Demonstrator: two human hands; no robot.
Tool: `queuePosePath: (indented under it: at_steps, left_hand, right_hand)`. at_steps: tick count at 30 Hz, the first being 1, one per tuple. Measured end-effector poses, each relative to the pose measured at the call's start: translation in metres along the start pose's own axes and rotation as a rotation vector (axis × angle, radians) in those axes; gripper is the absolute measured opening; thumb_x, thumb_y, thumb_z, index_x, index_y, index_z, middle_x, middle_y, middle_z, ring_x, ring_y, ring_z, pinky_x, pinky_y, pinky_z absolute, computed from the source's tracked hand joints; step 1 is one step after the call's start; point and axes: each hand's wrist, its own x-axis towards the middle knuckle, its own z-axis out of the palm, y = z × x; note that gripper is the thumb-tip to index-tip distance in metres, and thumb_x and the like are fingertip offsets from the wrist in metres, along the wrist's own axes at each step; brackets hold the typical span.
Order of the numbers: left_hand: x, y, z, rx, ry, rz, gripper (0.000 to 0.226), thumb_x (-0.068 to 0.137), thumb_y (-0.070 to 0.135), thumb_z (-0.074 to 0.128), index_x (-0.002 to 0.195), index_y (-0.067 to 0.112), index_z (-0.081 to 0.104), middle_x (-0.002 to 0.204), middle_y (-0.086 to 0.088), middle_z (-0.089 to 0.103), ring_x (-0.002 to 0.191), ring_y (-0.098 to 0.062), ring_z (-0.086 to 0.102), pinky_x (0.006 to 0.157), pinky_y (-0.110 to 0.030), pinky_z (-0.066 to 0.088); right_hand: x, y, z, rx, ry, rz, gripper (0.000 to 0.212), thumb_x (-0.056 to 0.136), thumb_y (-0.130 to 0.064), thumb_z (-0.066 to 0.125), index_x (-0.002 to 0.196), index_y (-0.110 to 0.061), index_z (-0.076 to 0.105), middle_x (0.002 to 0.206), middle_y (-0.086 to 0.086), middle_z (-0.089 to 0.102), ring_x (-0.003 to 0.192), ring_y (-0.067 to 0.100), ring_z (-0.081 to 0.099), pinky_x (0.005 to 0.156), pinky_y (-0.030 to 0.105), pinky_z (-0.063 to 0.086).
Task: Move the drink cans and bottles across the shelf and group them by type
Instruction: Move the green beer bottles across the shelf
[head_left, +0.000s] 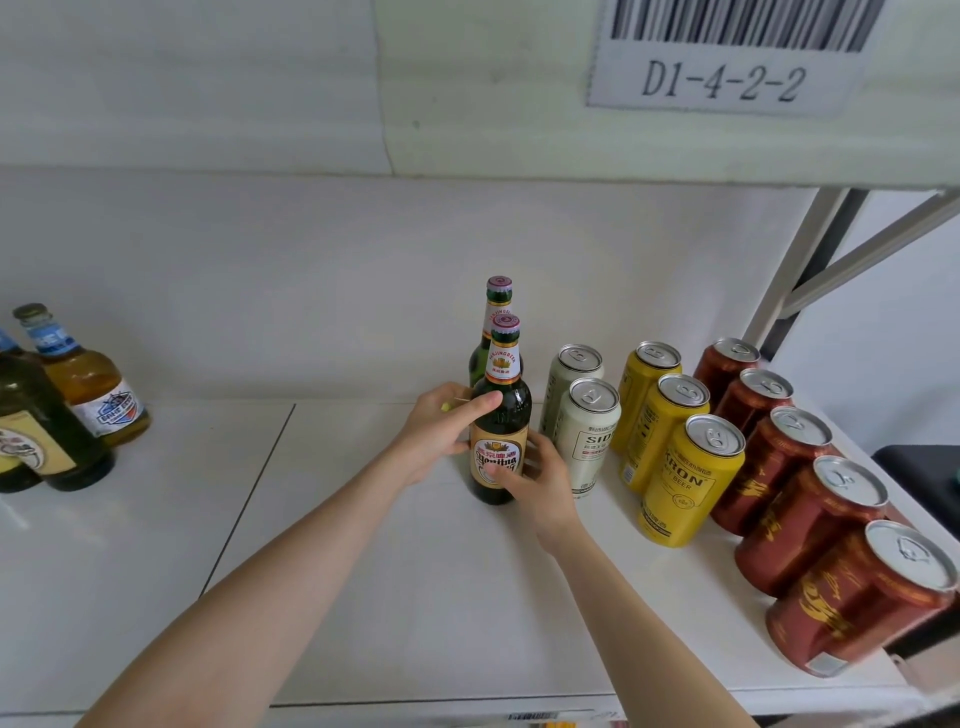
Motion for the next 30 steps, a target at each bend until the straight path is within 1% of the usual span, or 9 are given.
queuePosePath:
  at_steps: [4, 7, 10, 12, 15, 19, 25, 27, 30]
  left_hand:
    - [-0.002, 0.001, 0.001, -0.001, 0.001, 0.003, 0.069, 0.048, 0.064, 0.086, 0.093, 0.017, 0.064, 0.098, 0.0, 0.075, 0.097, -0.013, 0.07, 0.073, -0.034, 0.059]
    - [-0.004, 0.003, 0.002, 0.008, -0.004, -0.005, 0.067, 0.05, 0.061, 0.082, 0.096, 0.016, 0.064, 0.095, 0.004, 0.075, 0.095, -0.01, 0.07, 0.069, -0.03, 0.058]
    - [-0.006, 0.007, 0.002, 0.071, 0.001, -0.012, 0.045, 0.068, 0.054, 0.08, 0.096, 0.02, 0.067, 0.089, 0.011, 0.075, 0.093, -0.005, 0.068, 0.074, -0.03, 0.056]
    - [-0.009, 0.009, 0.001, 0.164, 0.021, 0.018, 0.031, 0.078, 0.051, 0.074, 0.094, 0.025, 0.068, 0.087, 0.015, 0.074, 0.09, 0.001, 0.066, 0.071, -0.025, 0.051]
    - [-0.016, 0.008, -0.005, 0.293, 0.072, 0.102, 0.036, 0.084, 0.052, 0.068, 0.107, 0.024, 0.067, 0.102, 0.013, 0.07, 0.097, -0.003, 0.063, 0.073, -0.021, 0.046]
    - [-0.029, -0.006, -0.026, 0.65, 0.165, 0.273, 0.049, 0.094, 0.044, 0.059, 0.131, 0.012, 0.058, 0.132, -0.003, 0.06, 0.123, -0.018, 0.054, 0.102, -0.033, 0.042]
    - [-0.066, -0.032, -0.055, 1.161, 0.261, 0.559, 0.051, 0.094, 0.039, 0.058, 0.134, 0.007, 0.054, 0.139, -0.016, 0.054, 0.128, -0.038, 0.047, 0.106, -0.047, 0.038]
    - [-0.079, -0.039, -0.059, 1.294, 0.267, 0.536, 0.056, 0.093, 0.043, 0.059, 0.139, 0.011, 0.051, 0.147, -0.017, 0.046, 0.136, -0.038, 0.04, 0.109, -0.055, 0.033]
    - [-0.099, -0.049, -0.065, 1.403, 0.258, 0.502, 0.06, 0.093, 0.048, 0.054, 0.145, 0.017, 0.045, 0.156, -0.013, 0.035, 0.145, -0.034, 0.028, 0.112, -0.06, 0.022]
  right_hand:
    - [0.0, 0.0, 0.0, -0.017, 0.01, -0.003, 0.056, 0.076, 0.0, 0.079, 0.124, -0.018, 0.054, 0.109, -0.003, 0.068, 0.094, 0.002, 0.066, 0.075, 0.017, 0.053]
    - [-0.001, 0.0, 0.001, -0.028, 0.019, 0.002, 0.056, 0.077, -0.001, 0.079, 0.125, -0.016, 0.054, 0.109, -0.003, 0.068, 0.093, 0.001, 0.066, 0.073, 0.016, 0.053]
    - [-0.003, 0.0, 0.001, -0.072, 0.045, 0.008, 0.056, 0.076, -0.007, 0.081, 0.125, -0.017, 0.054, 0.111, -0.002, 0.068, 0.1, 0.005, 0.065, 0.077, 0.018, 0.054]
    - [-0.006, -0.001, 0.001, -0.14, 0.064, -0.002, 0.057, 0.075, -0.014, 0.082, 0.124, -0.018, 0.054, 0.113, -0.003, 0.066, 0.106, 0.01, 0.063, 0.079, 0.016, 0.05]
    - [-0.014, -0.002, 0.0, -0.309, 0.124, -0.043, 0.062, 0.075, -0.024, 0.083, 0.129, -0.015, 0.052, 0.12, -0.003, 0.063, 0.111, 0.013, 0.058, 0.082, 0.016, 0.045]
    - [-0.032, -0.004, -0.001, -0.581, 0.201, -0.124, 0.068, 0.078, -0.035, 0.078, 0.136, -0.017, 0.047, 0.131, 0.0, 0.058, 0.12, 0.018, 0.052, 0.09, 0.032, 0.047]
    - [-0.069, -0.007, 0.0, -1.066, 0.256, -0.261, 0.07, 0.084, -0.046, 0.065, 0.143, -0.018, 0.04, 0.141, 0.003, 0.049, 0.124, 0.026, 0.046, 0.094, 0.04, 0.041]
    - [-0.081, -0.006, -0.001, -1.204, 0.226, -0.253, 0.073, 0.087, -0.049, 0.059, 0.149, -0.02, 0.032, 0.151, 0.003, 0.038, 0.133, 0.027, 0.038, 0.101, 0.041, 0.036]
    - [-0.098, -0.004, 0.0, -1.335, 0.198, -0.224, 0.076, 0.09, -0.054, 0.053, 0.152, -0.022, 0.023, 0.16, 0.005, 0.025, 0.144, 0.03, 0.024, 0.112, 0.044, 0.026]
